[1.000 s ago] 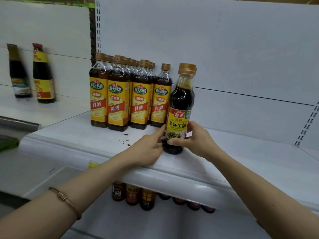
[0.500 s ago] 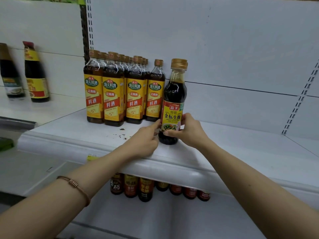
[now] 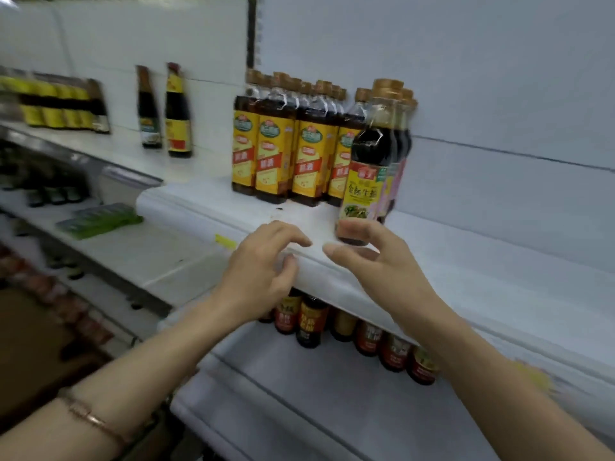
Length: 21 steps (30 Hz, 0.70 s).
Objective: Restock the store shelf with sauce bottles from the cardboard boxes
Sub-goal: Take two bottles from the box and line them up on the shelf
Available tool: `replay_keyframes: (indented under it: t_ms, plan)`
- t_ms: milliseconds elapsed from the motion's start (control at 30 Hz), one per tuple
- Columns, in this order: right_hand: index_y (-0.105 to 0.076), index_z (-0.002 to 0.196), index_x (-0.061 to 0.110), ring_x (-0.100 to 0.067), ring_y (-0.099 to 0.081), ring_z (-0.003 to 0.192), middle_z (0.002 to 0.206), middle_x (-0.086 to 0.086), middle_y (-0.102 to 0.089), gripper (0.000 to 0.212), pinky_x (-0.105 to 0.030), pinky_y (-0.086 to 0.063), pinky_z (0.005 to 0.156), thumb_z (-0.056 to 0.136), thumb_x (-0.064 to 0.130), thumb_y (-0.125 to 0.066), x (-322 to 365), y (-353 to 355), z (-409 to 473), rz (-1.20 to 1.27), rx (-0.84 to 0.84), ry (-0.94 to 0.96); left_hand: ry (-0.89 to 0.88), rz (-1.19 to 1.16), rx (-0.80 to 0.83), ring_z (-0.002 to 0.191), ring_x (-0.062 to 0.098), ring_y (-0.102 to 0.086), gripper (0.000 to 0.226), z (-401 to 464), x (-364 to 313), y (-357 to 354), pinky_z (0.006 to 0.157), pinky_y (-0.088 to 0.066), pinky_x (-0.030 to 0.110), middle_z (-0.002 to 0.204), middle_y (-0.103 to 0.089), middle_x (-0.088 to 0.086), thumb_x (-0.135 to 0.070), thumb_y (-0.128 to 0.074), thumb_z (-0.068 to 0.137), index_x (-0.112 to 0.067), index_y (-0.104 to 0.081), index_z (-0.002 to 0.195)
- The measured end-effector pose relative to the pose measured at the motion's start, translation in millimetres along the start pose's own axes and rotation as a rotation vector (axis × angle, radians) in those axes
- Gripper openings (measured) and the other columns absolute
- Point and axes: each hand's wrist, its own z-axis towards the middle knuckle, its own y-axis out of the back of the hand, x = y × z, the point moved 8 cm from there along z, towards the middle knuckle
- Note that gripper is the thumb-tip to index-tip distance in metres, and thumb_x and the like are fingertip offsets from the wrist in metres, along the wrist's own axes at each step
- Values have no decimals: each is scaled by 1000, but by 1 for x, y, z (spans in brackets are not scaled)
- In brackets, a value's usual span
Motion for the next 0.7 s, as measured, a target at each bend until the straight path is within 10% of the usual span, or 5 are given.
replay_keyframes:
  t_ms: [167,467,700]
  plan:
    - [-60,107,22,-16,-69,85,99,10,-67,19,-29,-57,71,90,25,-67,-23,-58,-21,79,248,-20,333,18,-82,91,-9,-51,22,-81,-1,14,83,-34,0,97,-59,-13,-17,-50,86,-14,-65,102]
    - [-51,119,26,-4,-58,101,108,18,-54,35,-21,-48,79,90,40,-64,-103,-218,-100,-13,782,-122,896,79,125,45,2,-47,27,-267,42,35,46,-32,15,55,-49,-7,-25,-46,101,-12,-58,81]
    - [-54,116,22,-2,-57,89,103,12,-54,31,-16,-46,74,90,35,-65,-199,-308,-178,-85,943,-296,1137,90,251,68,9,-60,28,-415,80,25,65,-45,30,73,-63,-7,-36,-48,98,-19,-62,81]
